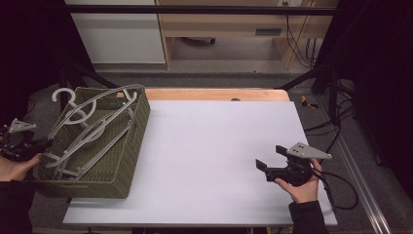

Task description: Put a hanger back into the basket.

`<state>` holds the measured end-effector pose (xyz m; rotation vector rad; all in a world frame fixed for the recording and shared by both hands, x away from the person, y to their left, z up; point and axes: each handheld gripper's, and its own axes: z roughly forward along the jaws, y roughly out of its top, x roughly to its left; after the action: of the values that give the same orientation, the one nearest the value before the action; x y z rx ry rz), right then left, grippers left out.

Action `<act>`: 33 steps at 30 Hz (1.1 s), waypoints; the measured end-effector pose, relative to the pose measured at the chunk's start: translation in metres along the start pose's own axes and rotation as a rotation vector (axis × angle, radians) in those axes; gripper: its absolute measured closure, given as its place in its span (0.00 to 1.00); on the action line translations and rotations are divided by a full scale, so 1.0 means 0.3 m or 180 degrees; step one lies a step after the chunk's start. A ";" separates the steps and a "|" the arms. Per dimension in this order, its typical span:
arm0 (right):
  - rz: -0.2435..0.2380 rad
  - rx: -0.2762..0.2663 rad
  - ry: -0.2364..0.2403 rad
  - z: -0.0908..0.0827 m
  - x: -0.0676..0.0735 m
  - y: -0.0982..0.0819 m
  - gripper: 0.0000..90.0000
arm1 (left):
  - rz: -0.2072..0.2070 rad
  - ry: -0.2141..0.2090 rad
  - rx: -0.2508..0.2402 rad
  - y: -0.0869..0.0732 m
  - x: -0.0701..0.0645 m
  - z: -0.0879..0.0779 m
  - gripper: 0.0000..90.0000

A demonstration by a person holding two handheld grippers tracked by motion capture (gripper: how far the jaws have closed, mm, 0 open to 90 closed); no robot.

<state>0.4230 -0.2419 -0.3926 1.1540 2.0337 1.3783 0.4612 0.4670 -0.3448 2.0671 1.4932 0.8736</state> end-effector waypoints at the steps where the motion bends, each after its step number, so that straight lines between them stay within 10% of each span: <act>1: -0.0001 -0.0001 -0.0002 0.000 0.000 0.000 0.10 | 0.0032 0.0029 0.0022 -0.003 0.003 0.001 0.92; 14: -0.0005 0.0022 0.0003 0.004 0.003 -0.002 0.10 | 0.0188 0.0211 0.0232 -0.025 -0.009 0.026 0.92; 27: -0.0011 0.0036 -0.0014 0.008 0.002 -0.005 0.10 | -0.0029 0.0031 0.0268 -0.066 -0.069 0.072 0.91; 33: -0.0010 0.0032 -0.0015 0.006 0.002 -0.004 0.10 | 0.0035 -0.0336 0.0445 -0.080 -0.085 0.095 0.83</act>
<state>0.4234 -0.2407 -0.3945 1.1568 2.0404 1.3641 0.4598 0.4507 -0.3870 2.1865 1.5261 0.6697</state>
